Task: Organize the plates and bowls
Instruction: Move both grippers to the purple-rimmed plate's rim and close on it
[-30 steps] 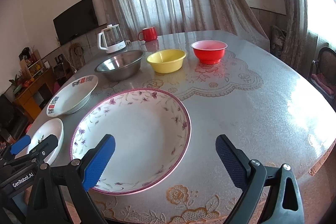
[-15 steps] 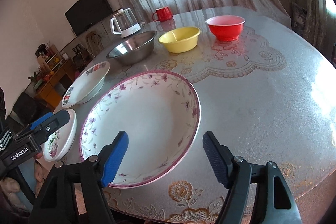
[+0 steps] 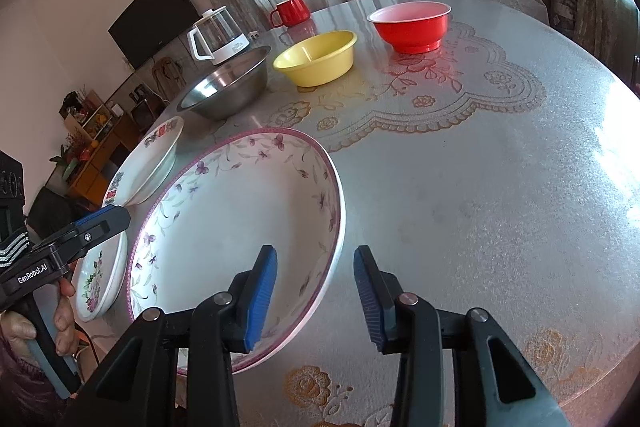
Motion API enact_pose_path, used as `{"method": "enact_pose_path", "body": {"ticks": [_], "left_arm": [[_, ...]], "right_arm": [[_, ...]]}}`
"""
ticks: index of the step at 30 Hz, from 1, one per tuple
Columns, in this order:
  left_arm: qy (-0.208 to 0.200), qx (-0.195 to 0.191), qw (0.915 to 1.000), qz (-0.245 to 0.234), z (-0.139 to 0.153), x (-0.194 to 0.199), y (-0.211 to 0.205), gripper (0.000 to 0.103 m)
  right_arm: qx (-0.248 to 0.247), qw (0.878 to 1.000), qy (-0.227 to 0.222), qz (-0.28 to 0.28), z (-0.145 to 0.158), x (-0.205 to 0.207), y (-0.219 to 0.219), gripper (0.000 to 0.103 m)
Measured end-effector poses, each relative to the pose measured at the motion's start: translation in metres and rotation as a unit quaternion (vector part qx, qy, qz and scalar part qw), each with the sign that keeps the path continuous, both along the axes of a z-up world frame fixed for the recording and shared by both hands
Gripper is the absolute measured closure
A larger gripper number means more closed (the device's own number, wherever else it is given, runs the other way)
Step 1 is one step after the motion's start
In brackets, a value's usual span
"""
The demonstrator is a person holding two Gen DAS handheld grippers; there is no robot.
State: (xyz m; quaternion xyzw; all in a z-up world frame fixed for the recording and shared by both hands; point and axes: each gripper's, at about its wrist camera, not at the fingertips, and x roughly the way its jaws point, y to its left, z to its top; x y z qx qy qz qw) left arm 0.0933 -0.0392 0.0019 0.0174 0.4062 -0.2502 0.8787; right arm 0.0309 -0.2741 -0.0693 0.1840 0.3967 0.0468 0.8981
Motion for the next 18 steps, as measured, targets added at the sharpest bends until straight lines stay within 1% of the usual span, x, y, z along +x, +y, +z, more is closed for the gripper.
{"method": "enact_pose_path", "body": {"ticks": [5,8,16,18], "left_arm": [[0.004,0.013,0.9998,-0.012,-0.008,0.005,-0.006,0.021],[0.010,0.009,0.9997,-0.019,-0.010,0.007,-0.009,0.021],[0.016,0.020,0.9991,-0.033,-0.014,0.007,-0.014,0.021],[0.021,0.025,0.9986,-0.043,-0.018,0.009,-0.017,0.026]], "right_arm": [[0.000,1.000,0.002,0.006,-0.004,0.003,0.000,0.063],[-0.006,1.000,0.000,0.011,-0.004,0.004,0.002,0.063],[-0.023,0.999,0.001,0.022,-0.004,0.005,0.006,0.063],[-0.033,0.999,0.002,0.027,-0.003,0.006,0.008,0.063]]}}
